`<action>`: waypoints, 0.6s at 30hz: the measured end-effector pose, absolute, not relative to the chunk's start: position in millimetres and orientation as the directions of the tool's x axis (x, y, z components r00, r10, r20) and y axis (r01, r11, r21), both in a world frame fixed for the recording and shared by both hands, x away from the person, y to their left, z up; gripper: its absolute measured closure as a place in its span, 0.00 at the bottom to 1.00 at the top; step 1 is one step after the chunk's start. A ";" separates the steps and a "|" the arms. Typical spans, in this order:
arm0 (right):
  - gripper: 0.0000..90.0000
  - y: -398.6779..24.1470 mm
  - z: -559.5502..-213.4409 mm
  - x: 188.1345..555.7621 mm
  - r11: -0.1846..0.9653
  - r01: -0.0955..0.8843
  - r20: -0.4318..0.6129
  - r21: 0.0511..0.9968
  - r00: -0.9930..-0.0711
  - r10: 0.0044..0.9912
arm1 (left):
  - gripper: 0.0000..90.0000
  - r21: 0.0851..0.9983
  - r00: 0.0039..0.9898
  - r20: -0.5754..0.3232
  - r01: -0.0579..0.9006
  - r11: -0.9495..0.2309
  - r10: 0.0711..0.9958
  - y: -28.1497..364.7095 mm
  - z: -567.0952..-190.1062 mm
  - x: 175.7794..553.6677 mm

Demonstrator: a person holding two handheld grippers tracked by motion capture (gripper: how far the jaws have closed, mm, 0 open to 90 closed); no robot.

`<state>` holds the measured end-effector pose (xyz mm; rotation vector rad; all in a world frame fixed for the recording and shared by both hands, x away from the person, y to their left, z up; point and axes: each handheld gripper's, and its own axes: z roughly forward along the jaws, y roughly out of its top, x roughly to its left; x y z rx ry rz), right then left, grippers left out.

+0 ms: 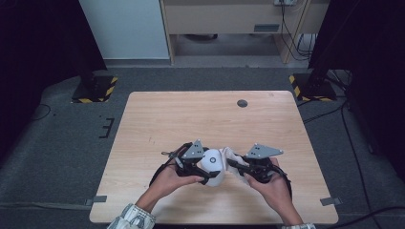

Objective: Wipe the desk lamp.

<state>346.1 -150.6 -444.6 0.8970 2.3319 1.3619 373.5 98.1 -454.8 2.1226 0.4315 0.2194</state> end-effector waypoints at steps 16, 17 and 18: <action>0.82 -133.9 -498.1 379.3 0.460 0.531 0.105 0.712 -0.728 0.678 | 0.09 0.827 0.936 0.009 0.191 -0.528 0.352 99.6 -455.0 377.2; 0.82 -133.6 -500.0 378.4 0.465 0.537 0.107 0.704 -0.727 0.678 | 0.09 0.827 0.936 0.011 0.189 -0.529 0.352 99.6 -455.1 377.2; 0.82 -133.6 -501.9 377.2 0.473 0.534 0.101 0.701 -0.731 0.675 | 0.09 0.826 0.936 0.013 0.187 -0.531 0.351 99.5 -455.0 377.3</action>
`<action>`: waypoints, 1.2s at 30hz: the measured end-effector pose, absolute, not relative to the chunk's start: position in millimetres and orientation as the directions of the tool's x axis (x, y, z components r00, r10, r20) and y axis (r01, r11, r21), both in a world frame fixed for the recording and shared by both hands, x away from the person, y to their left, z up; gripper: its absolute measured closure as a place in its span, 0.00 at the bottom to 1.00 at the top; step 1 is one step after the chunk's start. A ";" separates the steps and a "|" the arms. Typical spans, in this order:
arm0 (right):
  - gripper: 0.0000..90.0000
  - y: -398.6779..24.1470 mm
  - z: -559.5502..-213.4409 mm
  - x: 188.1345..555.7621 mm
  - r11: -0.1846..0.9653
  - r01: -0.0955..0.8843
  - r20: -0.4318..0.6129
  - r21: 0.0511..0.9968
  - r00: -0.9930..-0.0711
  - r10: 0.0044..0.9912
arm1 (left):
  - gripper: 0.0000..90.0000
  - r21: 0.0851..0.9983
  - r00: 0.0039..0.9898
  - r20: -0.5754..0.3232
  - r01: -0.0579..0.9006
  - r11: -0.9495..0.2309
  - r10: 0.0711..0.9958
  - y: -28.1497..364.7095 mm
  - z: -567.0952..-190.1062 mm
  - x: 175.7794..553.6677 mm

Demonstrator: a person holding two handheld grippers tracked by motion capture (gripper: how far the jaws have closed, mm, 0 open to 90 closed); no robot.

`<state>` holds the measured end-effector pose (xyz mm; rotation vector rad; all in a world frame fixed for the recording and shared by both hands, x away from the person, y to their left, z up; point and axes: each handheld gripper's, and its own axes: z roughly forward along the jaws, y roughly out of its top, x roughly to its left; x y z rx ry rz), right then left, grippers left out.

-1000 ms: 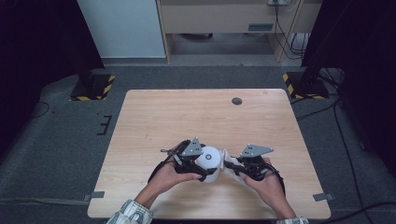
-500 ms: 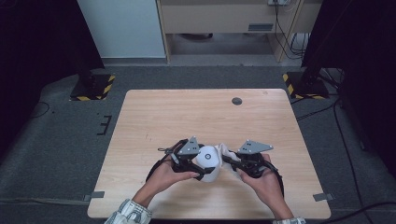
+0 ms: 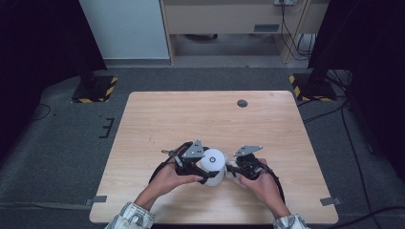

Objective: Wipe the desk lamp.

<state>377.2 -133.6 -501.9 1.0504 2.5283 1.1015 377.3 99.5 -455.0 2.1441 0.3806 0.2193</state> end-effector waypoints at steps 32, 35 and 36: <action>0.82 -145.9 -478.4 362.7 0.386 0.467 0.124 0.795 -0.749 0.651 | 0.09 0.826 0.938 0.016 0.182 -0.533 0.346 99.8 -455.5 377.7; 0.82 -144.4 -482.7 366.2 0.393 0.478 0.126 0.786 -0.746 0.654 | 0.09 0.826 0.938 0.016 0.182 -0.533 0.345 99.8 -455.5 377.9; 0.82 -144.0 -484.4 367.3 0.395 0.480 0.125 0.783 -0.745 0.655 | 0.09 0.826 0.938 0.016 0.182 -0.533 0.345 99.7 -455.6 378.0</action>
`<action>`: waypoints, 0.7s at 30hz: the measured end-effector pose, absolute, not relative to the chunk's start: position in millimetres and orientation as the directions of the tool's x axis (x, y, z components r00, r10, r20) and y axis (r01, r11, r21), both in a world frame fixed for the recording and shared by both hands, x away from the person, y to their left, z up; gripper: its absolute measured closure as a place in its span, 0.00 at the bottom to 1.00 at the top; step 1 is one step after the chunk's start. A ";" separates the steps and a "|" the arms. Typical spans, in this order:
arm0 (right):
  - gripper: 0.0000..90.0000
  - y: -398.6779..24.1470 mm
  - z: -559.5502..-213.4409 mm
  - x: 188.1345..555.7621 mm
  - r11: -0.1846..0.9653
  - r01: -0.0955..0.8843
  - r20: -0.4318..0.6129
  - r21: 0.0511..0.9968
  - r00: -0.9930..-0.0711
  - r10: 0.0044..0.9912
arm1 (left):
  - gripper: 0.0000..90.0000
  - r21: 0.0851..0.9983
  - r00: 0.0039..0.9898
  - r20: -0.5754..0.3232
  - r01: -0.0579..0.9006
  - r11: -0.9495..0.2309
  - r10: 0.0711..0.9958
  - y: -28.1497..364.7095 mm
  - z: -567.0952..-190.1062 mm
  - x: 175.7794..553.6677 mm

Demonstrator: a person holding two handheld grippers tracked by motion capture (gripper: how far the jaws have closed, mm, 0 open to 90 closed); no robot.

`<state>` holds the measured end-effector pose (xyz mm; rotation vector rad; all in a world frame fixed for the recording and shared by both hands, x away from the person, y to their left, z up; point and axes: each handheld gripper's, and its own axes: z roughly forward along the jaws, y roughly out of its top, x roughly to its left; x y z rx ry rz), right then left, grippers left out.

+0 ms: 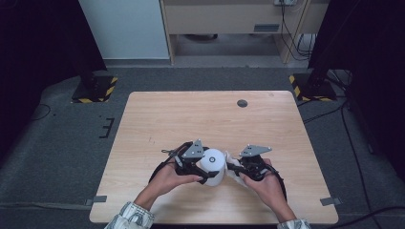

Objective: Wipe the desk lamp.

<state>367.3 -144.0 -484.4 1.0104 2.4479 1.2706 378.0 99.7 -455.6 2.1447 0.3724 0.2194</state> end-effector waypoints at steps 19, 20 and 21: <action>0.82 -148.8 -481.2 336.7 0.434 0.453 0.110 0.779 -0.780 0.617 | 0.09 0.823 0.942 0.024 0.171 -0.541 0.335 98.4 -455.7 380.5; 0.82 -149.9 -477.5 338.4 0.416 0.448 0.110 0.792 -0.774 0.624 | 0.09 0.823 0.942 0.025 0.171 -0.541 0.335 98.2 -455.8 380.8; 0.82 -151.2 -473.1 341.7 0.390 0.445 0.116 0.806 -0.766 0.632 | 0.09 0.824 0.942 0.024 0.172 -0.540 0.336 98.0 -455.8 380.7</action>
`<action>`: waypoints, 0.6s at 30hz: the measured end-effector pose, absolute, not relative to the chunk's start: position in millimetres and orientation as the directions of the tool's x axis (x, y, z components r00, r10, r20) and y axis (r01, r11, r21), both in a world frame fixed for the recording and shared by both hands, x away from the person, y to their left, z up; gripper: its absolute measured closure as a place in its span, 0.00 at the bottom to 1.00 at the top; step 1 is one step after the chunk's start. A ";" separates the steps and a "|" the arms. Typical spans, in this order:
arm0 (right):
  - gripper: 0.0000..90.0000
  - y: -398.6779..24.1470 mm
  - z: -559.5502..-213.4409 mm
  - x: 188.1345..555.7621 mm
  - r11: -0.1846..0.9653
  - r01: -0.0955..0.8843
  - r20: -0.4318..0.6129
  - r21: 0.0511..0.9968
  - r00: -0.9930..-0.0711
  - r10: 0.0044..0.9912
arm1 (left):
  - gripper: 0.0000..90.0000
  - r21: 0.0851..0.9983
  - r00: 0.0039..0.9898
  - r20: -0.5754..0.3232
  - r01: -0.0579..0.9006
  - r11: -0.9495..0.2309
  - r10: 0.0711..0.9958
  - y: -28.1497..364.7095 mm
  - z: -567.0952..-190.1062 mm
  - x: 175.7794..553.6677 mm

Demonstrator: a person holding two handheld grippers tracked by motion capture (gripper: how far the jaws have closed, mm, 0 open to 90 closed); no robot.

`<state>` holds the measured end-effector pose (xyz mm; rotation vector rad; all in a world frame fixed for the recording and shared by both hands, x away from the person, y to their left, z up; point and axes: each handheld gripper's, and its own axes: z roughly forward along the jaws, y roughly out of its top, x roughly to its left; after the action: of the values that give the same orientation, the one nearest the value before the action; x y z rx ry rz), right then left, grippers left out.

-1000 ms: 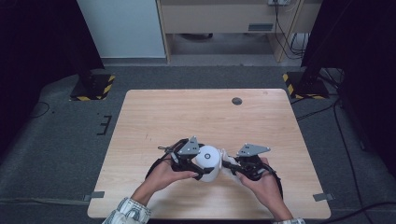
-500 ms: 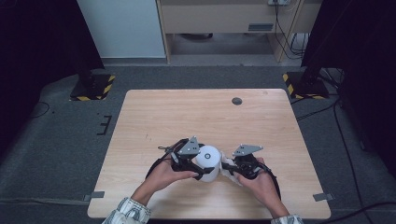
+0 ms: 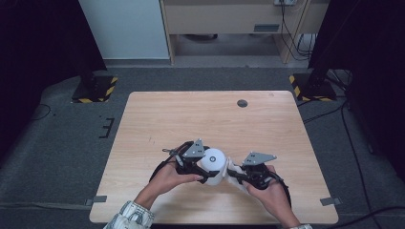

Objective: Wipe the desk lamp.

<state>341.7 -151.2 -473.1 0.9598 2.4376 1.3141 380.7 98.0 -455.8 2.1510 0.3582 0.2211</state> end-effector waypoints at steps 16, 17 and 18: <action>0.82 -150.5 -489.8 379.1 0.403 0.489 0.121 0.773 -0.738 0.664 | 0.09 0.822 0.949 0.029 0.156 -0.547 0.314 92.3 -456.1 393.0; 0.82 -150.6 -490.7 378.4 0.411 0.488 0.116 0.770 -0.740 0.662 | 0.09 0.823 0.949 0.029 0.155 -0.547 0.314 92.3 -456.1 393.0; 0.82 -150.4 -491.9 376.9 0.413 0.491 0.116 0.767 -0.738 0.665 | 0.09 0.823 0.949 0.030 0.155 -0.547 0.314 92.3 -456.1 393.0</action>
<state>376.9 -150.4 -491.9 1.0222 2.4597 1.2290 393.0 92.3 -456.1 2.1575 0.3303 0.2140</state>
